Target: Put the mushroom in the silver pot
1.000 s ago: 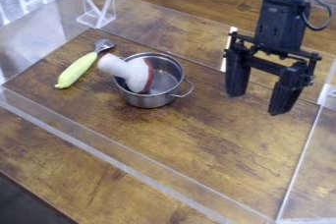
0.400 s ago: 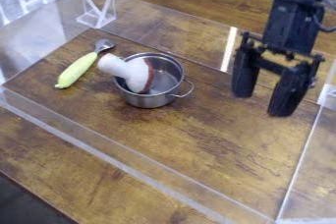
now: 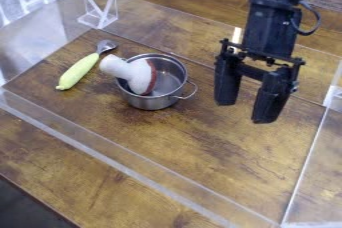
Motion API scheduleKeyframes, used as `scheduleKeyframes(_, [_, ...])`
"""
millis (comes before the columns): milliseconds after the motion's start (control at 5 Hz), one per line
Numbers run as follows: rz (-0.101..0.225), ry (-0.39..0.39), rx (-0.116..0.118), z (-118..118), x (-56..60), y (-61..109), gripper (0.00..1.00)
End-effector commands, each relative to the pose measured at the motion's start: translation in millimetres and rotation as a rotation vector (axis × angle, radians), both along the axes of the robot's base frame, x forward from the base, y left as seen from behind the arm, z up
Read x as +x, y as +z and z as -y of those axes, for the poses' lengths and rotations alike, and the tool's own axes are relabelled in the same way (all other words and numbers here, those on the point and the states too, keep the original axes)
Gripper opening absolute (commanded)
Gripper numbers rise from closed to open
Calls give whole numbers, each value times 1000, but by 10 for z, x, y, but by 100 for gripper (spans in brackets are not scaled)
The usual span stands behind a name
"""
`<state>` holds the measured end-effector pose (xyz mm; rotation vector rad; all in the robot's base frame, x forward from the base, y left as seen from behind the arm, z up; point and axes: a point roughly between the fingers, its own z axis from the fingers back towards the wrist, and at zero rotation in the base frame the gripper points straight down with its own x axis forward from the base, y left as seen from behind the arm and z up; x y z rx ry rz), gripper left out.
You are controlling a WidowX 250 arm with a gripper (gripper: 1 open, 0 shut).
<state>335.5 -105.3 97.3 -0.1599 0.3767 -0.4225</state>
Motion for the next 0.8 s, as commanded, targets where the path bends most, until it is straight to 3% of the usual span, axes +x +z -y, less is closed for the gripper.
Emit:
scheduleKeyframes(0, [112, -33, -28, -135, 38, 296, 100])
scheduleKeyframes(200, [124, -69, -37, -187, 42, 264, 100])
scheduleKeyframes(400, [142, -76, -42, -157, 131, 326, 100])
scheduleKeyframes(600, [199, -22, -31, -124, 233, 445, 100])
